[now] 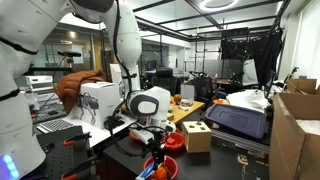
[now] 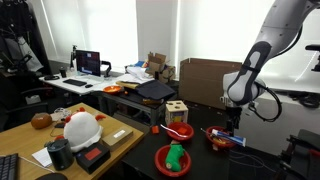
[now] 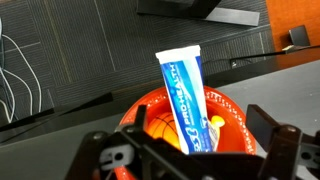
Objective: Remove the tube from the orange bowl
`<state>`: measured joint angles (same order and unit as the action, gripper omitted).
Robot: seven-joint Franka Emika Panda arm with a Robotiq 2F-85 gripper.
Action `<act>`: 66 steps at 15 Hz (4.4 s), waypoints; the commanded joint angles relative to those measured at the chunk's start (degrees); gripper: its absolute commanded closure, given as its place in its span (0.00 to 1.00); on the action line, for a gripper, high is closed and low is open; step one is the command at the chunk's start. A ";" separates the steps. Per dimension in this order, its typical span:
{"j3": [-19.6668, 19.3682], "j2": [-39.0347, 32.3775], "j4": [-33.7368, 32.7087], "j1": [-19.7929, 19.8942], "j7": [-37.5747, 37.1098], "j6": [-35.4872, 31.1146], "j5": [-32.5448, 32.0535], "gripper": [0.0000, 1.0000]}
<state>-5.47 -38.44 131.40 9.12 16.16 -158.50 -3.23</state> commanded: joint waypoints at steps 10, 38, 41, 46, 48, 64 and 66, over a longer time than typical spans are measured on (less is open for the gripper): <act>0.58 -3.34 -0.20 0.74 -1.04 -5.50 -2.31 0.00; -0.38 21.41 14.06 -1.04 1.87 11.71 -9.05 0.97; 0.11 26.00 13.31 -2.66 0.46 15.24 -9.38 0.97; 1.07 27.18 10.16 -5.61 -7.20 15.31 -8.87 0.97; 1.13 25.42 8.45 -7.19 -12.69 15.06 -9.22 0.97; 3.43 11.34 0.86 -18.64 -40.23 12.06 -3.20 0.97; 3.64 9.93 0.47 -19.94 -42.31 11.54 -1.47 0.97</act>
<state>-1.75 -26.82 132.91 -8.94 -22.57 -145.98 -7.05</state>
